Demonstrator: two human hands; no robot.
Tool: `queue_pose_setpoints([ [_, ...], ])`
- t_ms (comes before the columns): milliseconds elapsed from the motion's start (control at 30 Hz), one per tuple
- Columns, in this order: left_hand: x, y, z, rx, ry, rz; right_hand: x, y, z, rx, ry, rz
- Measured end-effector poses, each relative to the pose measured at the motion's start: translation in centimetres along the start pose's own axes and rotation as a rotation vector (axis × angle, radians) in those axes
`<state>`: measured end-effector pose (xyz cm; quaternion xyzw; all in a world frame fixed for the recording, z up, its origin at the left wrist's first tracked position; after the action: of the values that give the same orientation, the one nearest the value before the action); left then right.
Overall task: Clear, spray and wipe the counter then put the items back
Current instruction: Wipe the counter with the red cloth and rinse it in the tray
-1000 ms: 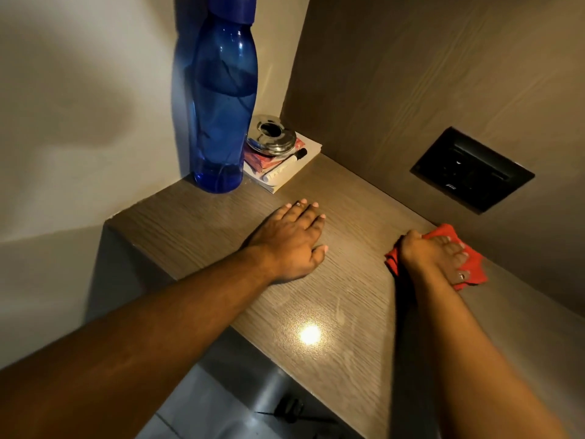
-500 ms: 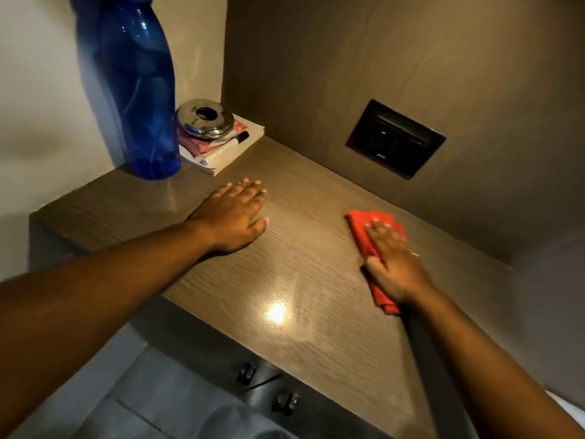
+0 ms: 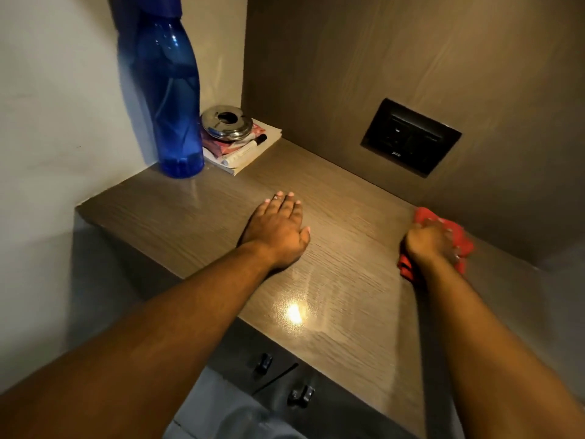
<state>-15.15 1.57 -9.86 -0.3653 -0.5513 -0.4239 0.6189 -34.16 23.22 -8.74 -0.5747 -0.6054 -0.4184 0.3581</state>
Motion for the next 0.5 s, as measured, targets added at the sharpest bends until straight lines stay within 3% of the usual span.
queue_pose_setpoints([
  [133, -0.3, -0.2, 0.2, 0.014, -0.005, 0.022, -2.7, -0.3, -8.1, 0.513, 0.151, -0.145],
  [233, -0.4, -0.6, 0.3, 0.016, -0.019, 0.007, -2.9, -1.0, -9.0, 0.751, 0.193, -0.229],
  [333, -0.3, -1.5, 1.3, 0.019, -0.033, -0.014, -0.5, -3.2, -4.3, 0.765, 0.142, -0.271],
  [500, -0.5, -3.1, 6.5, -0.029, -0.002, -0.007, 5.0, -5.7, 8.2, 0.63, 0.173, -0.173],
])
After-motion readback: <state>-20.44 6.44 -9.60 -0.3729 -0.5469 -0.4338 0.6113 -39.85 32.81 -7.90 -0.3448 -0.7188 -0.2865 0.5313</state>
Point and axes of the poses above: each hand's wrist, its own y-axis away from the middle knuckle, its own x-axis out of the back of the hand, z = x × y, the point moved 2 cm from there along -y, towards the middle knuckle, and after that the axes turned 2 degrees about -y, right-handed, at the moved point
